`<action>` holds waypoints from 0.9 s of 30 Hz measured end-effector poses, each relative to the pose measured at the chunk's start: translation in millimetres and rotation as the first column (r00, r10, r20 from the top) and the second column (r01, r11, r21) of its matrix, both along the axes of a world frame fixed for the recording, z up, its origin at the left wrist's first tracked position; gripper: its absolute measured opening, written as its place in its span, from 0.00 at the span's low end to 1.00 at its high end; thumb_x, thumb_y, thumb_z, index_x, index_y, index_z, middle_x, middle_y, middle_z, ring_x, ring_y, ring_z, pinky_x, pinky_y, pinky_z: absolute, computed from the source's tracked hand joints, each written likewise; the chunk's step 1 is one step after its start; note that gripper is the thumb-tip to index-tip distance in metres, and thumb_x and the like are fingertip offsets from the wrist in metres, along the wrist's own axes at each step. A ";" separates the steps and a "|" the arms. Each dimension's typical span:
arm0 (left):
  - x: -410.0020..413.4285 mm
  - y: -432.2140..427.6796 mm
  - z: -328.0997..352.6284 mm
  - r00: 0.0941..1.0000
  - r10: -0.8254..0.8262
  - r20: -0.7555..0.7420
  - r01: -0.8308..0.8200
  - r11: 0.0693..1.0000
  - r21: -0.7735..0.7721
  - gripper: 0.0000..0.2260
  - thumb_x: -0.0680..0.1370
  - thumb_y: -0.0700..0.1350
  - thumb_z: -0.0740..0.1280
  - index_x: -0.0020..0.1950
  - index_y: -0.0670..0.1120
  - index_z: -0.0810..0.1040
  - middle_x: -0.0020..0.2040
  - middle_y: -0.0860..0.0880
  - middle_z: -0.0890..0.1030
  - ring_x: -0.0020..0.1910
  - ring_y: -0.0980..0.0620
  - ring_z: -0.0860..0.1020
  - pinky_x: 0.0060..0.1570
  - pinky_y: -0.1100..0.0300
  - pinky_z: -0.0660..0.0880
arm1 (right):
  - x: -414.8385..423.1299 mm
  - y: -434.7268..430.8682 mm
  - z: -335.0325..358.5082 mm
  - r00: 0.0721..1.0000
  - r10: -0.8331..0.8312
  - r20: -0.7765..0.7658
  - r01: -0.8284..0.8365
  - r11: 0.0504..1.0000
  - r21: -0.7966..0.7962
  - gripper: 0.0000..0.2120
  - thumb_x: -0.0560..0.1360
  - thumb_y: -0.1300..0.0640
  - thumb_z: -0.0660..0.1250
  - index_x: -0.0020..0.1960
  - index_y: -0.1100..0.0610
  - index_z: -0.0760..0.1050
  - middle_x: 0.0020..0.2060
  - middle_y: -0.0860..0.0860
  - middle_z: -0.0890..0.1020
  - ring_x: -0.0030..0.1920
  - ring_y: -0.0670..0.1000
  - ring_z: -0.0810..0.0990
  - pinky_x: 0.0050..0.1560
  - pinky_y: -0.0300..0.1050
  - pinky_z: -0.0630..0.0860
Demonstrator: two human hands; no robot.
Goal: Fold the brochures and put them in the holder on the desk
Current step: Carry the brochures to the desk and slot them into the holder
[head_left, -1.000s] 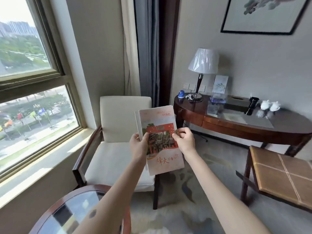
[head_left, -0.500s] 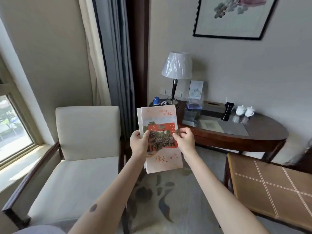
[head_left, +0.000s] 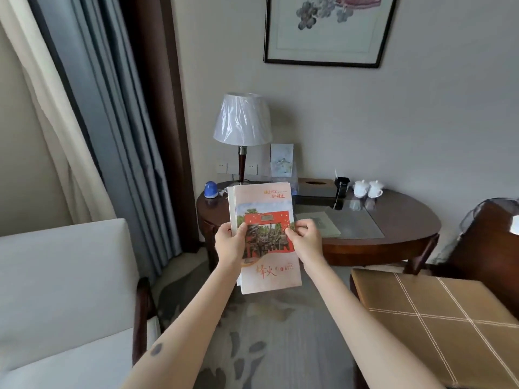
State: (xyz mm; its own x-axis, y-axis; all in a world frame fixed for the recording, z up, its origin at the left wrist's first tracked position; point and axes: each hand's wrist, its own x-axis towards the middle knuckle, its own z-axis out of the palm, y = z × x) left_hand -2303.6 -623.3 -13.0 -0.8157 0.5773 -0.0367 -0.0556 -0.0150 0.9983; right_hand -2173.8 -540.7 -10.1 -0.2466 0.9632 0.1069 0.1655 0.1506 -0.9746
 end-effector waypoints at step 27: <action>-88.8 438.7 -39.1 0.997 -0.027 0.075 0.035 0.993 -0.109 0.12 0.76 0.45 0.67 0.54 0.38 0.76 0.52 0.40 0.81 0.52 0.42 0.79 0.55 0.46 0.77 | -89.0 436.9 -44.2 0.998 -0.038 0.056 0.043 0.995 -0.095 0.09 0.74 0.62 0.67 0.51 0.58 0.68 0.45 0.52 0.78 0.46 0.51 0.80 0.47 0.48 0.80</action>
State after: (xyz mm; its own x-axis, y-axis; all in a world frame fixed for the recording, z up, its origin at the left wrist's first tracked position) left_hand -2392.3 -184.6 -52.1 -0.7901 0.5916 -0.1603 -0.1269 0.0980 0.9871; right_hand -2262.7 -103.8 -54.3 -0.2099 0.9777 0.0011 0.2221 0.0488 -0.9738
